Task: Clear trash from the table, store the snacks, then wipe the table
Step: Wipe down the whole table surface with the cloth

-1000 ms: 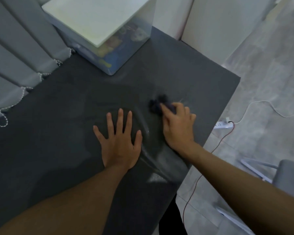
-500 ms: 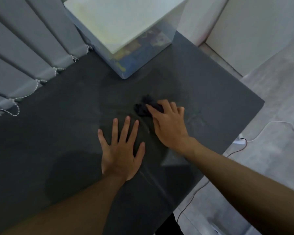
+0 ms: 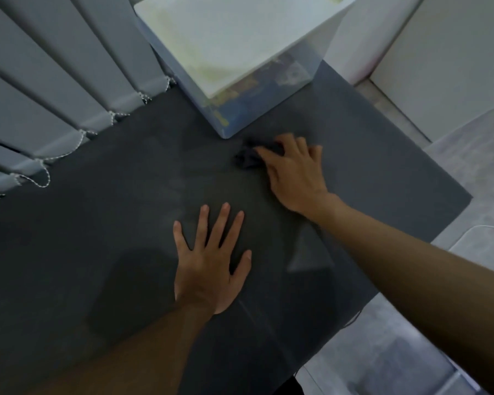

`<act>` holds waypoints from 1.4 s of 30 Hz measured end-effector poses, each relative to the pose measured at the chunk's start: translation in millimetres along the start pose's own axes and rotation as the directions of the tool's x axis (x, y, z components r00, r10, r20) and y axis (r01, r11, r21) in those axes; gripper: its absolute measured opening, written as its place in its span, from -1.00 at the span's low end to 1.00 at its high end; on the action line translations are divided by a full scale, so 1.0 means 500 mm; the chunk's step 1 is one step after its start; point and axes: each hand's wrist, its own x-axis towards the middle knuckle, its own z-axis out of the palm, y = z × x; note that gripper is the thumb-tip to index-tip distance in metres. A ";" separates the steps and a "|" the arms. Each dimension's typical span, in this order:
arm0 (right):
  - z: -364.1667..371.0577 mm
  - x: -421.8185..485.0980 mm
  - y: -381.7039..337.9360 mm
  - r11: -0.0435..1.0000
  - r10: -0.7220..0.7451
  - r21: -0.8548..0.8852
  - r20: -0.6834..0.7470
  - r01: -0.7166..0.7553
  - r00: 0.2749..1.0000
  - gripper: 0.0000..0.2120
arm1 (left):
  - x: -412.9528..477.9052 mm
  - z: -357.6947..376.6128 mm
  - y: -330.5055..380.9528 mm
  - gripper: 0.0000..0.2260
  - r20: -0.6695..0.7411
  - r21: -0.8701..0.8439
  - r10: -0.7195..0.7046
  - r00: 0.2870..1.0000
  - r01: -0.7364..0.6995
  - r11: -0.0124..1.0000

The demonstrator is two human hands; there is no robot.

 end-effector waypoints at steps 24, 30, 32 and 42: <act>-0.025 -0.076 0.119 0.999 -0.026 0.025 -0.039 0.027 0.999 -0.64 | 0.152 -0.055 0.127 -0.40 -0.038 -0.245 -0.227 0.973 0.211 0.946; -0.034 0.044 0.174 0.844 0.529 0.117 -0.025 -0.523 0.848 -0.62 | 0.177 -0.034 0.151 -0.35 0.000 -0.086 -0.292 0.956 0.291 0.953; -0.022 0.029 0.143 0.941 0.331 0.093 -0.044 -0.326 0.943 -0.61 | 0.178 -0.034 0.152 -0.34 -0.003 -0.077 -0.306 0.952 0.305 0.949; -0.041 0.072 0.276 0.821 0.564 0.120 -0.014 -0.558 0.826 -0.61 | 0.180 -0.039 0.153 -0.32 0.014 -0.058 -0.304 0.953 0.304 0.951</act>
